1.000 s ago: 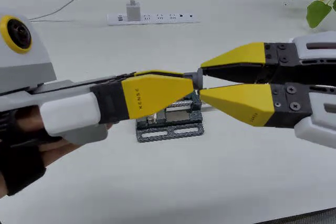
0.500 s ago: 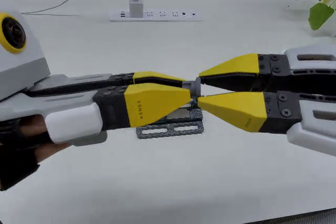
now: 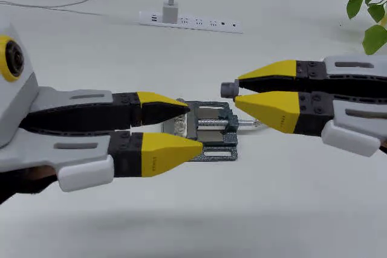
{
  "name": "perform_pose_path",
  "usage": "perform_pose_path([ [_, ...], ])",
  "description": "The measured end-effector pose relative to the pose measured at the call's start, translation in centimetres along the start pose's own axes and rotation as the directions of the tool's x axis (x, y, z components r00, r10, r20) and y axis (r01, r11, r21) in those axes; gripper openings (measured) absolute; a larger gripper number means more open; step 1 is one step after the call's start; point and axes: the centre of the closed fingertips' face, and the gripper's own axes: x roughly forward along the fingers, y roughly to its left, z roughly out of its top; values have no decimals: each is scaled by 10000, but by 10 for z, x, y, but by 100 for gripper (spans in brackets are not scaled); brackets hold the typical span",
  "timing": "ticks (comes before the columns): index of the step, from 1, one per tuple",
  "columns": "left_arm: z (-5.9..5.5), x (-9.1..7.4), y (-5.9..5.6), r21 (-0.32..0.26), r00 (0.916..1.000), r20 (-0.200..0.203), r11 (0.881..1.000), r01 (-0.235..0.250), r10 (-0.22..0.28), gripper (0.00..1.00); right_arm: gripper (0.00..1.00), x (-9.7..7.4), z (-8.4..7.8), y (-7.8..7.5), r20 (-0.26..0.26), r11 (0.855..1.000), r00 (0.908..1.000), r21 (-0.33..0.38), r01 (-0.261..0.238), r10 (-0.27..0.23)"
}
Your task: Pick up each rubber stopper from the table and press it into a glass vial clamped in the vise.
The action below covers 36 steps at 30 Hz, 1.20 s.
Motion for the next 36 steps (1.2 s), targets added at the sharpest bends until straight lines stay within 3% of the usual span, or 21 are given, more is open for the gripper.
perform_pose_path([
  [2, -7, -2, 4, 277, 9996, -161, 9993, -240, 245, 42, 5, 5, -7, -6, -392, 10000, 9992, 42, 17, -15],
  [4, -18, -5, 9, 695, 9966, -600, 9962, -516, 558, 45, 5, 12, -12, -11, -690, 10000, 9976, 28, -51, 53],
  [8, -31, -8, 20, 1248, 9894, -879, 9867, -1042, 1156, 53, 5, 22, -24, -22, -1381, 9999, 9903, 77, -124, 133],
  [11, -42, -9, 24, 1465, 9840, -1183, 9824, -1156, 1334, 58, 5, 30, -32, -29, -1921, 9998, 9812, -1, -209, 205],
  [12, -47, -11, 27, 1791, 9796, -1339, 9759, -1250, 1500, 59, 5, 33, -35, -31, -2067, 9996, 9780, 36, -270, 272],
  [16, -60, -14, 36, 2191, 9672, -1635, 9630, -1566, 1945, 66, 5, 41, -44, -42, -2639, 9994, 9640, 10, -342, 332],
  [21, -77, -17, 44, 2546, 9544, -2001, 9524, -1677, 2215, 73, 5, 51, -59, -52, -3484, 9988, 9365, -100, -474, 409],
  [26, -88, -17, 54, 2847, 9477, -2011, 9405, -1857, 2480, 82, 5, 62, -76, -61, -4279, 9982, 9025, -97, -586, 489],
  [28, -93, -17, 59, 2929, 9440, -2022, 9359, -1958, 2608, 84, 5, 66, -85, -64, -4668, 9978, 8827, -87, -664, 547],
  [29, -98, -17, 61, 2993, 9401, -2114, 9333, -1982, 2674, 86, 5, 68, -91, -66, -4926, 9974, 8684, -121, -715, 563],
  [31, -103, -18, 63, 3044, 9370, -2180, 9312, -2004, 2729, 88, 5, 71, -99, -69, -5221, 9973, 8510, -101, -732, 571],
  [34, -110, -21, 63, 2910, 9343, -2290, 9351, -2022, 2733, 89, 5, 77, -115, -74, -5833, 9962, 8104, -227, -840, 551],
  [36, -112, -22, 62, 2925, 9360, -2200, 9340, -2053, 2746, 90, 5, 80, -122, -76, -6042, 9958, 7948, -228, -887, 569],
])
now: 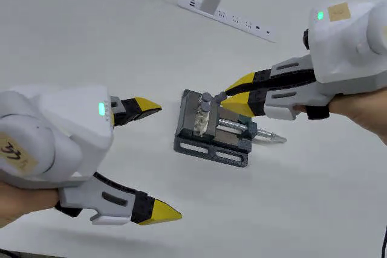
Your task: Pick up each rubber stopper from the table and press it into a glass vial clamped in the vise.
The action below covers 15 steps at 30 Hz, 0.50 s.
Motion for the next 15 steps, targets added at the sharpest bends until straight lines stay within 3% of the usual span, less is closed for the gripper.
perform_pose_path([
  [7, -14, -1, 2, 14, 9995, -312, 10000, -92, 92, 94, 5, 25, -20, -4, -1371, 9986, 9906, -523, -101, 29],
  [15, -18, -3, 7, -65, 9994, -242, 9997, -250, 248, 96, 5, 47, -43, -14, -2599, 9923, 9656, -1217, -245, -80],
])
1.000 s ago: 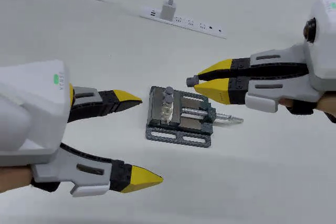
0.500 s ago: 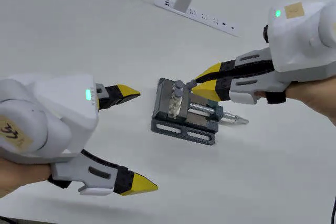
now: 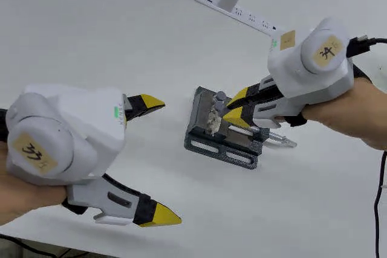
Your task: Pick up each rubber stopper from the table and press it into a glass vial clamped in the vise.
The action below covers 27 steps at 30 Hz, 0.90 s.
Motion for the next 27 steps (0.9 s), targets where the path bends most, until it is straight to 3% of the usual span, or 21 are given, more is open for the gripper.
perform_pose_path([
  [16, -3, -1, 8, -152, 9998, 115, 9997, -168, 169, 97, 5, 11, -3, -2, -816, 9972, 9967, -734, -105, 45],
  [27, -5, -1, 8, -221, 9997, 155, 9996, -163, 167, 96, 5, 15, -8, -2, -1198, 9918, 9928, -1270, -145, -8],
])
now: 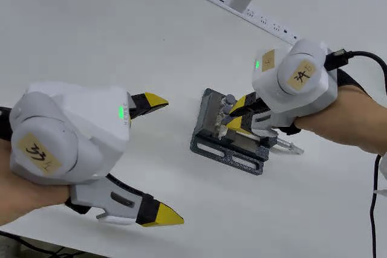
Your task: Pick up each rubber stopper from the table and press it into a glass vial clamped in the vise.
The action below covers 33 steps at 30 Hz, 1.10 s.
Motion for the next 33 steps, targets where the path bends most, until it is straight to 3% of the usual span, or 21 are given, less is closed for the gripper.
perform_pose_path([
  [10, 0, -1, 0, -31, 10000, 46, 10000, -22, 22, 96, 5, 2, 0, 1, -552, 9969, 9983, -774, 163, -206],
  [21, 4, 4, -1, -47, 9999, 139, 10000, 37, -36, 96, 4, 4, 0, 0, -857, 9976, 9957, -626, 284, -337],
  [33, 7, 4, 0, -18, 9999, 113, 10000, 51, -51, 95, 7, 3, -1, 0, -415, 9985, 9984, -405, 362, -378],
])
